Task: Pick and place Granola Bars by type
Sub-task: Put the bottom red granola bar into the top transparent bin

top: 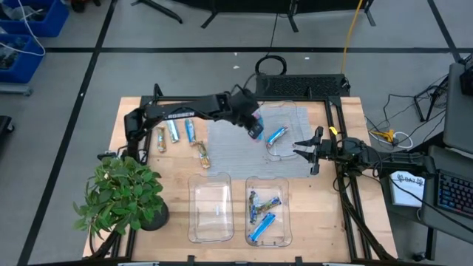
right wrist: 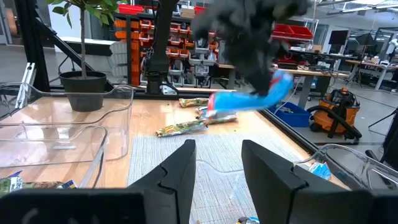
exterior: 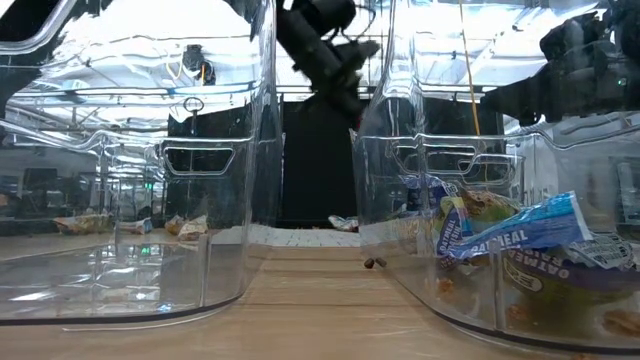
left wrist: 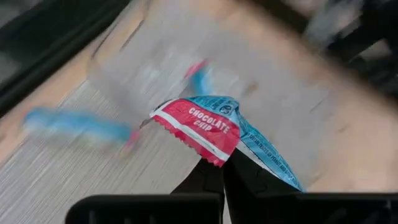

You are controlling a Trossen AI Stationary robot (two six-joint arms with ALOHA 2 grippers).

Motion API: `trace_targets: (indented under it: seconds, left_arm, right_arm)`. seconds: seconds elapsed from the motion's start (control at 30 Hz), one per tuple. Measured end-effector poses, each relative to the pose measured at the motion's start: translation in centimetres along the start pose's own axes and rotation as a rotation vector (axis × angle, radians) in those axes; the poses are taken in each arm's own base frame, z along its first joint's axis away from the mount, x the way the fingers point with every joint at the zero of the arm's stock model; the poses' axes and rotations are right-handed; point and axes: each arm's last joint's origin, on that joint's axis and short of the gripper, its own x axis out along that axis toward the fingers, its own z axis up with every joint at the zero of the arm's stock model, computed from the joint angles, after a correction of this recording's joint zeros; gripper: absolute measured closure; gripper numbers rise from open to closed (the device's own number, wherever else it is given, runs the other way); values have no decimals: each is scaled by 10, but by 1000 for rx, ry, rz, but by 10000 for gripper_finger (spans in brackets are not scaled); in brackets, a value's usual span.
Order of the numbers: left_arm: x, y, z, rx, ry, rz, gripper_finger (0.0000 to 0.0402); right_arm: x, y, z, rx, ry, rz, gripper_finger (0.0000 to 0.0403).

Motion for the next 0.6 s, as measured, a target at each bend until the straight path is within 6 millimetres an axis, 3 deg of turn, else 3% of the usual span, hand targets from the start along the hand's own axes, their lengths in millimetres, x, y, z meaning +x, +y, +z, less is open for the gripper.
trace_targets:
  seconds: [0.2,0.6]
  left_arm:
    - [13,5,16,-15,-128,-136,401]
    - [71,19,2,-74,-101,-215,400]
  right_arm:
    - [0,0,0,0,0,0,280]
    - [0,0,0,0,0,0,281]
